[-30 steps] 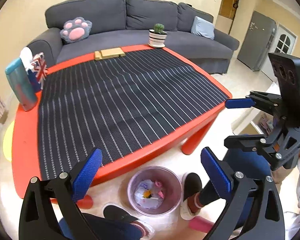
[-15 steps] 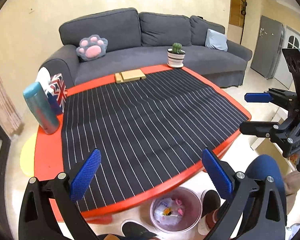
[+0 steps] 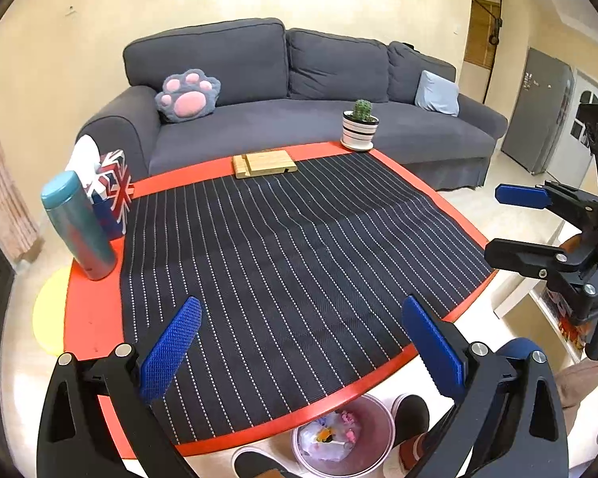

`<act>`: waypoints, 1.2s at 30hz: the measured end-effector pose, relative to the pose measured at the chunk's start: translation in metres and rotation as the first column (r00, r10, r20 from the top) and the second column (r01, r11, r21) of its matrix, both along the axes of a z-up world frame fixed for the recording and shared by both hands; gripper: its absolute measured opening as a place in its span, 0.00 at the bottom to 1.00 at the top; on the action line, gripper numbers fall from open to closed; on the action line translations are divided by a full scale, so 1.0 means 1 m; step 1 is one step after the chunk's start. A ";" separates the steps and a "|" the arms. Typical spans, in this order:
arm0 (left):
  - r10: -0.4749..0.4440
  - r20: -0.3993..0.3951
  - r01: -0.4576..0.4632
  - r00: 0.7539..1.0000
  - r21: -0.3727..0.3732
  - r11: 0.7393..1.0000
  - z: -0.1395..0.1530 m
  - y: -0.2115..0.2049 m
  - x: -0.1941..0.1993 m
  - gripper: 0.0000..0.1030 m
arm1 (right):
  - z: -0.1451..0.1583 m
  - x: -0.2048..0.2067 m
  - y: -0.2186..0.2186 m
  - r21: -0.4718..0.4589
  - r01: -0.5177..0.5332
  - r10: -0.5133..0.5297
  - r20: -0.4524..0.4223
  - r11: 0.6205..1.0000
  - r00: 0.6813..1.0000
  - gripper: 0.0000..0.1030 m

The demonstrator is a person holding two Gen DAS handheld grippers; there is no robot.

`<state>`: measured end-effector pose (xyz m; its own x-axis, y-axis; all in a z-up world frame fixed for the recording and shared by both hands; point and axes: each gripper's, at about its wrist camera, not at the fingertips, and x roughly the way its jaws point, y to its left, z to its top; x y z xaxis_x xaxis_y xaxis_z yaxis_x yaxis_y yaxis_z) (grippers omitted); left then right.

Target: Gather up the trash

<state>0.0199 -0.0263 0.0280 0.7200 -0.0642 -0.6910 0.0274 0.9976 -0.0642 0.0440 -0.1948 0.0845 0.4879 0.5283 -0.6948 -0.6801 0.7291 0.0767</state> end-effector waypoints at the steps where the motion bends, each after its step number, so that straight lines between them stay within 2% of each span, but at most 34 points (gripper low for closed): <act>1: 0.000 -0.002 0.000 1.000 -0.005 1.000 0.000 0.000 0.001 0.94 | 0.001 0.000 0.000 0.002 -0.002 0.002 0.001 1.000 1.000 0.96; 7: -0.004 -0.004 0.004 1.000 -0.020 1.000 0.001 0.004 0.005 0.94 | 0.001 0.003 0.005 -0.001 -0.027 0.027 -0.004 1.000 1.000 0.96; 13: 0.020 0.005 -0.020 1.000 0.036 0.999 0.002 0.000 0.006 0.94 | -0.002 0.005 0.008 -0.007 -0.031 0.031 -0.004 0.999 1.000 0.97; 36: 0.027 -0.022 -0.027 0.999 0.000 1.000 -0.004 0.005 0.011 0.94 | -0.008 0.008 0.009 -0.013 -0.026 0.026 -0.021 1.000 0.999 0.97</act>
<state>0.0308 -0.0210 0.0245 0.7063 -0.0449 -0.7065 -0.0013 0.9979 -0.0648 0.0522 -0.1857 0.0764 0.4593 0.5313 -0.7119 -0.6971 0.7123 0.0818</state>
